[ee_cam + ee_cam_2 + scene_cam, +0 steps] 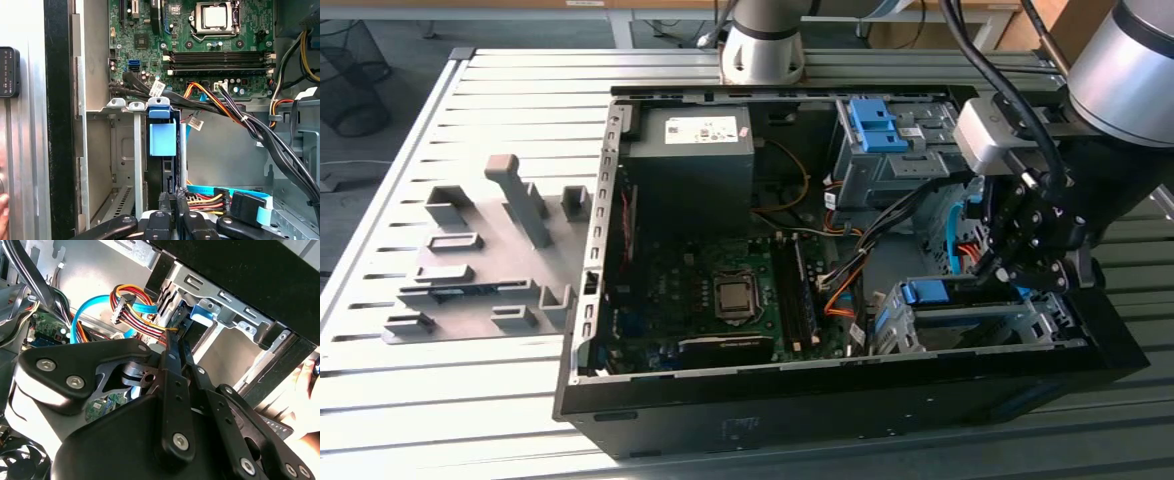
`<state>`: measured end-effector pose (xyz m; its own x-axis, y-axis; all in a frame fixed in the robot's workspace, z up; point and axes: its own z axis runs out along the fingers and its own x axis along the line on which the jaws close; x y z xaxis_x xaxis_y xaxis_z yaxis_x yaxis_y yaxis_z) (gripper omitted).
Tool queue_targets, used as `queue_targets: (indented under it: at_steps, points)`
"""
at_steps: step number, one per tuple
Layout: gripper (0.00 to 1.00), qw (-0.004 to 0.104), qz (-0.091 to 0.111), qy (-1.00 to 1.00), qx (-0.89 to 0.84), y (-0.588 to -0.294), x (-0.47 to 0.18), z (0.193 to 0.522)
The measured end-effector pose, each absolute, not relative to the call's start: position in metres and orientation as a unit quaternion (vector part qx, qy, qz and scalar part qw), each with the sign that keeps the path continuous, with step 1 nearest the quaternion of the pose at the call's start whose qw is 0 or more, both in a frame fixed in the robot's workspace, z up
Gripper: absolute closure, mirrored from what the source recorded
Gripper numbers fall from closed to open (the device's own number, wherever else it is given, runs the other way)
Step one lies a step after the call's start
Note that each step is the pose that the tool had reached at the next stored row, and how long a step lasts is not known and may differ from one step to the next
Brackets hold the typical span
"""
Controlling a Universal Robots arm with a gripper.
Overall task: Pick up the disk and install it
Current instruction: 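Insert the first disk wire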
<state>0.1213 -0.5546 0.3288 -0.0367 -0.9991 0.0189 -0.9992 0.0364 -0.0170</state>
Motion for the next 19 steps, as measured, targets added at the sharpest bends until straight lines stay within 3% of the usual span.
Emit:
queue_targets:
  at_steps: [12, 13, 15, 19]
  points:
    - [0.77, 0.001, 0.012, -0.72, 0.694, -0.555, 0.121, 0.339]
    - [0.78, 0.001, 0.012, -0.72, 0.694, -0.555, 0.121, 0.34]
    - [0.89, 0.001, 0.012, -0.72, 0.694, -0.555, 0.121, 0.341]
    - [0.89, 0.001, 0.012, -0.72, 0.694, -0.555, 0.121, 0.341]
